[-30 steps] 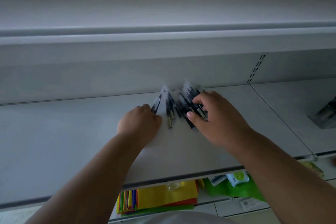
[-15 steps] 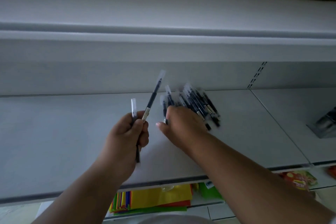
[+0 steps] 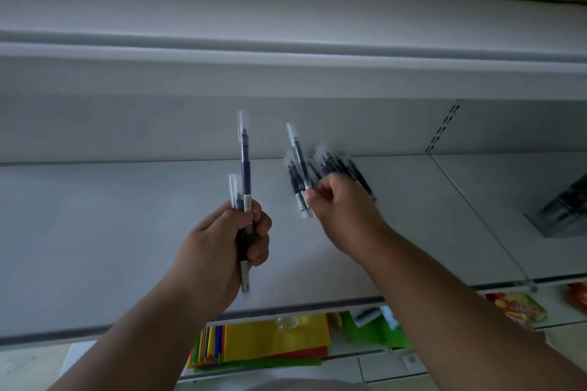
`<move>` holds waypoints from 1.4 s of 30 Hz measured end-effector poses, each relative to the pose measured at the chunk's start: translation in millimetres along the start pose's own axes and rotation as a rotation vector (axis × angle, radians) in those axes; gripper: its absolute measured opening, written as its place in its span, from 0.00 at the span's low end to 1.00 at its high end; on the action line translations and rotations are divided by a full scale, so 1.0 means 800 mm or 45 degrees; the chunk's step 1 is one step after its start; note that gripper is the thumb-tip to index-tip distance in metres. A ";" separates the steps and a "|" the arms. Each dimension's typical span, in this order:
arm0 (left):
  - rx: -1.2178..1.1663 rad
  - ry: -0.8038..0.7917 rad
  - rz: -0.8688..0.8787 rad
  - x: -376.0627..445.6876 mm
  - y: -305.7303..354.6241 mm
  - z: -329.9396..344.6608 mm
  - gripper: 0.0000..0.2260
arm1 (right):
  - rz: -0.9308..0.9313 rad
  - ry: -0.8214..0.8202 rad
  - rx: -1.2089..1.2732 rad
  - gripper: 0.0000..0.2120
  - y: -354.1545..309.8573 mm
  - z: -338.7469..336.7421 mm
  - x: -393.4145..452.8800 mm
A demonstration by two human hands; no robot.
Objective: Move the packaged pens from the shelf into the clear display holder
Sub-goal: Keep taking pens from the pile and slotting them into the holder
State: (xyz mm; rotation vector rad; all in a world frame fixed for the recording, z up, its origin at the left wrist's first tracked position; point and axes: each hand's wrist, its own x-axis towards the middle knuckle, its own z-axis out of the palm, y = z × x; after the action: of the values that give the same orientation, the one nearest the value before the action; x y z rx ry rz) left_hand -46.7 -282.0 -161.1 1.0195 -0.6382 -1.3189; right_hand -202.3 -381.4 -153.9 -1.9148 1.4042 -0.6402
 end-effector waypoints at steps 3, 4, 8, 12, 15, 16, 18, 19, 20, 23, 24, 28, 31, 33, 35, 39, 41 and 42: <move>0.017 0.028 -0.018 0.002 -0.008 0.022 0.13 | 0.078 0.037 0.548 0.05 0.020 -0.020 -0.014; 0.031 0.014 -0.018 0.002 -0.012 0.030 0.13 | 0.098 0.039 0.671 0.08 0.026 -0.029 -0.020; 0.132 -0.052 -0.004 -0.002 -0.040 0.085 0.11 | 0.121 0.131 0.828 0.18 0.056 -0.086 -0.060; 0.215 -0.137 -0.001 -0.010 -0.081 0.156 0.13 | 0.108 0.321 0.819 0.08 0.099 -0.158 -0.110; 0.176 -0.206 -0.086 -0.022 -0.116 0.221 0.13 | 0.088 0.487 0.797 0.08 0.139 -0.222 -0.155; 0.148 -0.225 -0.126 -0.026 -0.126 0.242 0.12 | 0.090 0.526 0.721 0.11 0.152 -0.241 -0.169; 0.108 -0.231 -0.206 -0.036 -0.157 0.297 0.12 | 0.095 0.605 0.539 0.14 0.186 -0.291 -0.207; 0.105 -0.232 -0.241 -0.043 -0.174 0.329 0.12 | 0.091 0.629 0.437 0.14 0.206 -0.319 -0.228; 0.105 -0.245 -0.263 -0.050 -0.190 0.357 0.12 | 0.086 0.645 0.335 0.12 0.224 -0.343 -0.245; 0.140 -0.342 -0.284 -0.068 -0.237 0.440 0.12 | 0.112 0.738 0.173 0.05 0.277 -0.413 -0.289; 0.157 -0.376 -0.295 -0.076 -0.253 0.468 0.11 | 0.125 0.777 0.151 0.05 0.295 -0.436 -0.303; 0.201 -0.522 -0.309 -0.093 -0.298 0.545 0.09 | 0.129 0.843 0.264 0.05 0.341 -0.500 -0.334; 0.278 -0.553 -0.279 -0.095 -0.318 0.587 0.12 | 0.103 0.842 0.265 0.10 0.367 -0.535 -0.337; 0.320 -0.543 -0.291 -0.084 -0.330 0.611 0.15 | 0.091 0.853 0.261 0.15 0.385 -0.554 -0.329; 0.333 -0.511 -0.325 -0.065 -0.340 0.635 0.16 | 0.100 0.886 0.216 0.16 0.406 -0.569 -0.315; 0.353 -0.457 -0.304 -0.020 -0.358 0.687 0.17 | 0.133 0.917 -0.041 0.15 0.445 -0.612 -0.283; 0.364 -0.454 -0.293 -0.003 -0.363 0.716 0.19 | 0.139 0.923 -0.073 0.06 0.460 -0.637 -0.270; 0.360 -0.462 -0.293 0.006 -0.366 0.734 0.20 | 0.146 0.939 -0.044 0.03 0.469 -0.653 -0.265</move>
State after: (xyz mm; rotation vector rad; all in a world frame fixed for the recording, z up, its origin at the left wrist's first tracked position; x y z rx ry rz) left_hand -690.7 -409.2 -155.0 1.1138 -1.0274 -1.6686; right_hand -876.9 -372.2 -94.5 -1.6678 1.9493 -1.3592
